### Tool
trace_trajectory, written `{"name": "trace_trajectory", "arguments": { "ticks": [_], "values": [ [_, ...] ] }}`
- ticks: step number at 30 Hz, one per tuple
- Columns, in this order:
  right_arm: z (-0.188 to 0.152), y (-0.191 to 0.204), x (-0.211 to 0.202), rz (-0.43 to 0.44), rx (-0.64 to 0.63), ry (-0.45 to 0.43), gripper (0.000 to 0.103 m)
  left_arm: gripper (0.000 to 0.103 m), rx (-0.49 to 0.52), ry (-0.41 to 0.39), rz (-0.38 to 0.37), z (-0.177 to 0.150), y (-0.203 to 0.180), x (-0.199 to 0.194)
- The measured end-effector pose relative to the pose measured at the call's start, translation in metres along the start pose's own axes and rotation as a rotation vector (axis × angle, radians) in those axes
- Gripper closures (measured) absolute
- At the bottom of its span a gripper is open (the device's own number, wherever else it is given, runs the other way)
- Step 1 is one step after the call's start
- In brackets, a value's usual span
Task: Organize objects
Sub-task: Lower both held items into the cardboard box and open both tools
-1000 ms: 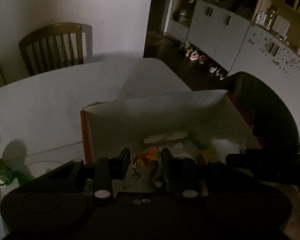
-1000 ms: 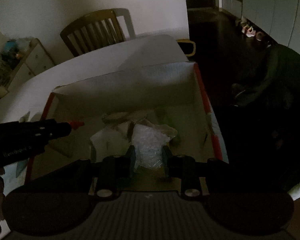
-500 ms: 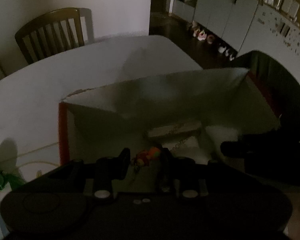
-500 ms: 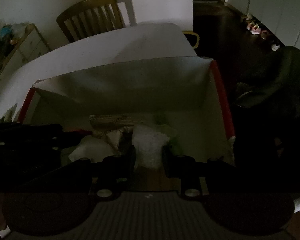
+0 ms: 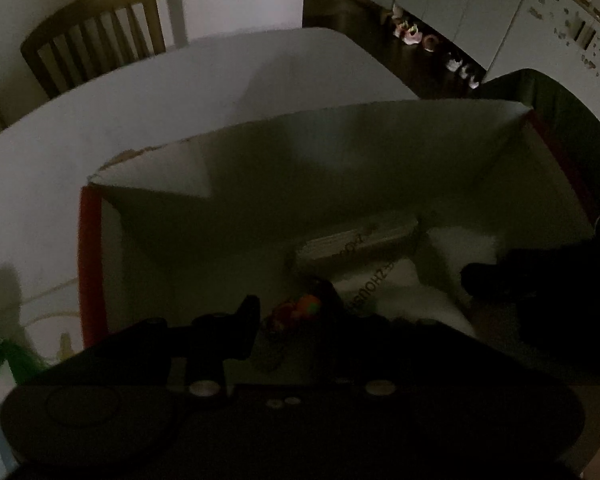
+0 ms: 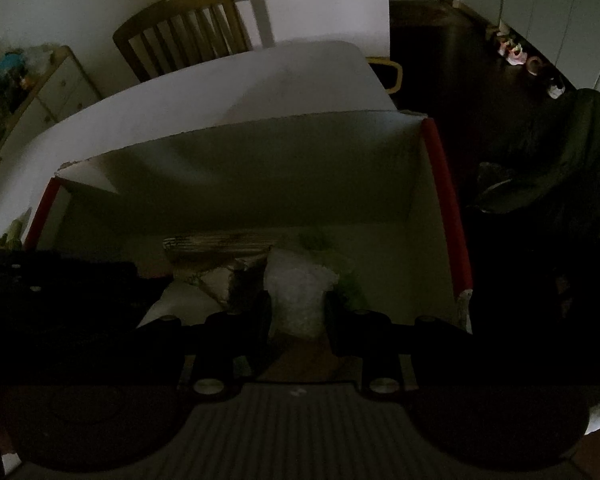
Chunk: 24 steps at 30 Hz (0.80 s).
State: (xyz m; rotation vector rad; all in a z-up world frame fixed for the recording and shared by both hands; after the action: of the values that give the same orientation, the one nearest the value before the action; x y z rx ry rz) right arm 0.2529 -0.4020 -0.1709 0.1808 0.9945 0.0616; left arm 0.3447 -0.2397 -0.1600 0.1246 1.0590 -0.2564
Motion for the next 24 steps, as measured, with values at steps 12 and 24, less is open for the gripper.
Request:
{"name": "trace_trajectory", "arguments": {
  "ticks": [12,24],
  "values": [
    [-0.006,-0.001,-0.012,0.013,-0.016,-0.001,0.075,0.052,0.014,-0.013,-0.005,-0.002,0.002,-0.009],
    [-0.010,0.000,-0.038,0.008,-0.046,-0.046,0.074,0.030,0.023,-0.087,-0.021,-0.011,-0.001,-0.042]
  ]
}}
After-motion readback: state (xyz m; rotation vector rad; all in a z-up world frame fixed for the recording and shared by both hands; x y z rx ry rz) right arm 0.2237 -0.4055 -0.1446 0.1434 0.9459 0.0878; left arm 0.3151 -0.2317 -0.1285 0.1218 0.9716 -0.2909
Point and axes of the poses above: each gripper's, at about its wrist camera, not at the fingertips, and x roughly the way its jaws point, y to its left, z to its top, the point moved 2 cm from there along x, roughly the way its jaws point, and after that the axes turned 5 degrees about -y, right-handed, at the moved point
